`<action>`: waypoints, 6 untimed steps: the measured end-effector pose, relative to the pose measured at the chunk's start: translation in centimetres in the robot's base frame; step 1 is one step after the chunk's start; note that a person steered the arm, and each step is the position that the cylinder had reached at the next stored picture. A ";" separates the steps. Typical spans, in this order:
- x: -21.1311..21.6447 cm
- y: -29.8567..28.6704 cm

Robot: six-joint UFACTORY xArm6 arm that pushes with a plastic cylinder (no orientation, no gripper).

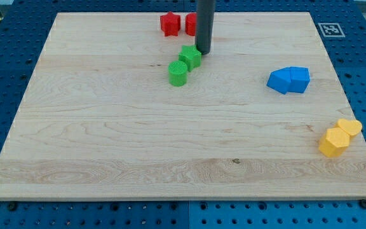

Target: Push the red star and red circle slightly to the bottom side of the board

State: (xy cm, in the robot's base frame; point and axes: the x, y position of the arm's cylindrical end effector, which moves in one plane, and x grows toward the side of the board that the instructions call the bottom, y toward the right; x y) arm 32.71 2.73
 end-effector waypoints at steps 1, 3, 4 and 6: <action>1.3 -1.8; 1.3 -1.9; 0.6 -1.9; 0.6 3.4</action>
State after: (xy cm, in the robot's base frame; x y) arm 33.31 6.12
